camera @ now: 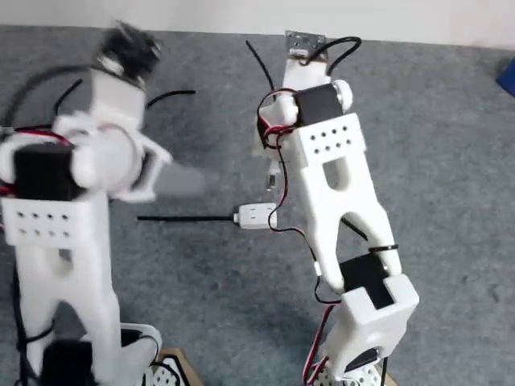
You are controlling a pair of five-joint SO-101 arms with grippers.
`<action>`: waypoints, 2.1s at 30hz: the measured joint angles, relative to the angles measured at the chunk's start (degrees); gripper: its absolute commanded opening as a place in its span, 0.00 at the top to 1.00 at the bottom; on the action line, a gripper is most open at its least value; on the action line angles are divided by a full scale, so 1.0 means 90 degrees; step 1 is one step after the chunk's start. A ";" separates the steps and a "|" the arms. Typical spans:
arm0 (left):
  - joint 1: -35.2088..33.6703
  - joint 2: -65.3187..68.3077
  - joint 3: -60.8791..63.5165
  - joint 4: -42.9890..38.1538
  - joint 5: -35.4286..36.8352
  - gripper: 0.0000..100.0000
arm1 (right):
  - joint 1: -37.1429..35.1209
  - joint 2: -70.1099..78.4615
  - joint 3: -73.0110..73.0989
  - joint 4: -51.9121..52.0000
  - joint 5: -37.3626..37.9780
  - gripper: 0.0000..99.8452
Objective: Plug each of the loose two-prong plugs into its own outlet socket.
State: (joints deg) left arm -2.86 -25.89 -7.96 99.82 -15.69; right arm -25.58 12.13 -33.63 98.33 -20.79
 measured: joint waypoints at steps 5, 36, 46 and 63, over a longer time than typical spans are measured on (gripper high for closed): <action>0.0332 -0.0733 0.1621 -0.0420 -0.0195 0.49 | -0.0059 0.0000 0.0000 -0.0156 -0.0186 0.99; 0.1035 -0.1748 0.5783 -0.5714 -0.0225 0.49 | -0.1407 0.0000 0.0107 0.0156 -0.0479 0.99; 0.1035 -0.3243 0.5783 -0.4884 -0.0244 0.49 | -0.1368 0.0000 0.0664 -0.0195 -0.0508 0.99; 0.0313 -0.3565 0.7189 -0.5998 -0.0244 0.49 | -0.1534 -0.0176 0.1592 -0.0654 -0.0508 0.99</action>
State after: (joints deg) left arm -0.04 -57.98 56.75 45.85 -17.89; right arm -39.38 10.55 -19.30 92.44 -25.36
